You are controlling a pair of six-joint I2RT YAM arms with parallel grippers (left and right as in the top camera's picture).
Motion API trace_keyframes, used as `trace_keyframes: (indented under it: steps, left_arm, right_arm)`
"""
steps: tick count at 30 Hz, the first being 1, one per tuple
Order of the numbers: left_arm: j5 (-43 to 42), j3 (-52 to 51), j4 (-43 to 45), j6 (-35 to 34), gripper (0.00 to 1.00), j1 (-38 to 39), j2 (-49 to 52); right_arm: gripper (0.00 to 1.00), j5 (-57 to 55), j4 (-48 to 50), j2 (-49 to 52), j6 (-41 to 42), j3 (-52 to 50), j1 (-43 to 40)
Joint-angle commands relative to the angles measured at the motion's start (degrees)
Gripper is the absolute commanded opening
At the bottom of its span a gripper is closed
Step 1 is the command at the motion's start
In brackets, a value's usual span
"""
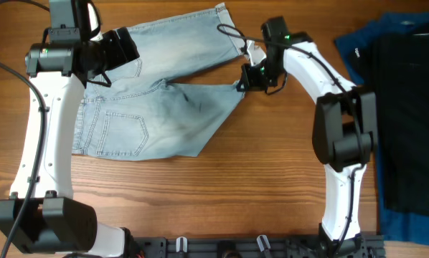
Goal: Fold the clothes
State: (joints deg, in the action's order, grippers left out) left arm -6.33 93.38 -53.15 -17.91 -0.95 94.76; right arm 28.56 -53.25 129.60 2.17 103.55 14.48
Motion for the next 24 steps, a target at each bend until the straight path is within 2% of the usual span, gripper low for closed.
trace_keyframes:
  steps: [1, 4, 8, 10, 13, 16, 18, 24]
  left_arm:
    - [-0.24, 0.22, -0.26, 0.98, 0.93, 0.22, 0.17]
    - [-0.24, 0.22, -0.35, 0.98, 0.93, 0.22, 0.17]
    - [-0.26, 0.22, -0.52, 0.98, 0.93, 0.24, 0.17]
    - [-0.24, 0.22, -0.52, 0.98, 0.93, 0.35, 0.17]
    - [-0.24, 0.22, -0.52, 0.98, 0.93, 0.37, 0.17]
    - [-0.22, 0.22, -0.52, 0.98, 0.93, 0.37, 0.28]
    - [-0.24, 0.22, -0.63, 0.98, 0.93, 0.37, 0.50]
    - [0.15, 0.20, -1.05, 1.18, 0.93, 0.37, 0.87]
  right_arm:
    - [0.05, -3.41, -0.07, -9.94, 4.44, 3.96, -0.35]
    - [0.04, -7.72, 2.99, -11.76, 7.39, 3.98, 0.98]
    - [0.05, -8.68, 7.52, -9.27, 9.99, 3.91, 3.50]
    - [0.12, -8.61, 10.14, -7.80, 10.25, 3.91, 5.03]
    - [0.41, -8.41, 11.85, -6.54, 9.62, 3.91, 7.56]
    - [0.56, -9.38, 9.92, -6.54, 7.72, 3.91, 10.01]
    - [0.69, -10.21, 6.80, -6.54, 7.04, 3.91, 10.47]
    - [0.73, -10.95, -0.13, -7.19, 8.57, 3.91, 7.72]
